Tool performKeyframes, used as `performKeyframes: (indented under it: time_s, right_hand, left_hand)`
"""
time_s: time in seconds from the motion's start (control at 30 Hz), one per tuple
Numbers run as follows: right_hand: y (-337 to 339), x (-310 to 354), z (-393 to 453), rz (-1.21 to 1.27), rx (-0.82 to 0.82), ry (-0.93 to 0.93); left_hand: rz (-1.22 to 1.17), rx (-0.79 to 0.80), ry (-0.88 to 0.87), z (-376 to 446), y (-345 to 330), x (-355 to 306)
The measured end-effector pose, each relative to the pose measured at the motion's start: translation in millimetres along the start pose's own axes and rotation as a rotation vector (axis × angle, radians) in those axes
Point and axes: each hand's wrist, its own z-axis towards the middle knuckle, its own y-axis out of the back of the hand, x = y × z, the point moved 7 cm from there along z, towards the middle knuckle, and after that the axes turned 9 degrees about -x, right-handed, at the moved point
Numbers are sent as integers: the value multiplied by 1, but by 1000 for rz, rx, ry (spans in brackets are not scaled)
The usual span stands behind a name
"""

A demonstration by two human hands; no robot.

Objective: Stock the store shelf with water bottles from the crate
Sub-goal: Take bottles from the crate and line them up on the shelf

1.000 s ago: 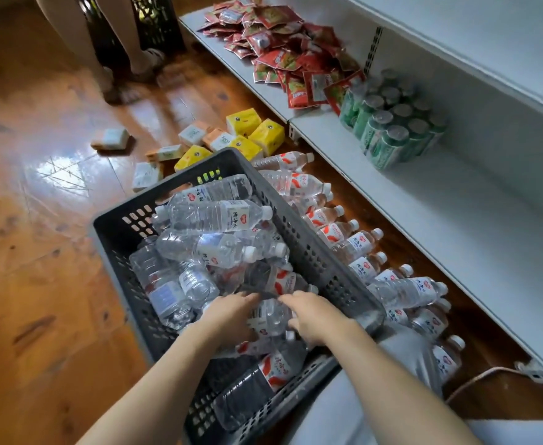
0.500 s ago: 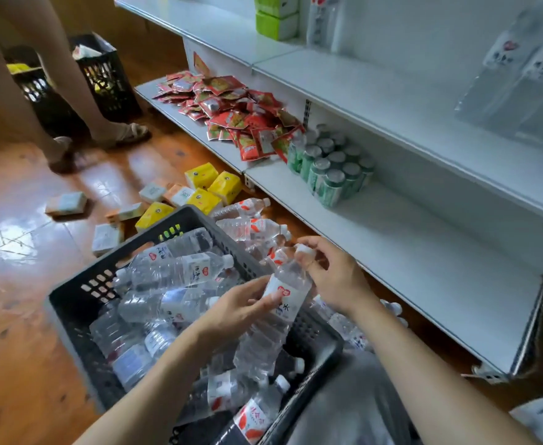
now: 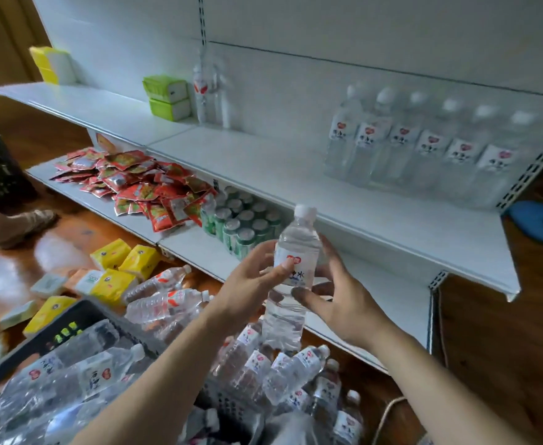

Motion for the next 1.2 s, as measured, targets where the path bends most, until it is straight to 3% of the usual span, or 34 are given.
performKeyframes:
  time_s: [0.4,0.57,0.77,0.87,1.07,1.2]
  right_hand:
    - [130,-14,65,17,-458,99]
    - [159,-42,111,-64,-571,63]
    - [166,-84,152,-91,-664,34]
    - [165,-99,170,-104,-708,52]
    - [177,-118,213,-180,-746,13]
    - [176,-124,231,-217,-748,15]
  left_hand:
    - [-90,120,-298,105,-129,-105]
    - [55,92,-390,146,-152,-106]
    - [385,-30,-275,202,-150,-45]
    - [539,-78,-303,221,-151,-32]
    - [937,-102,-421,252,-168,-28]
    - [1014,-122,-409,270,-169,-25]
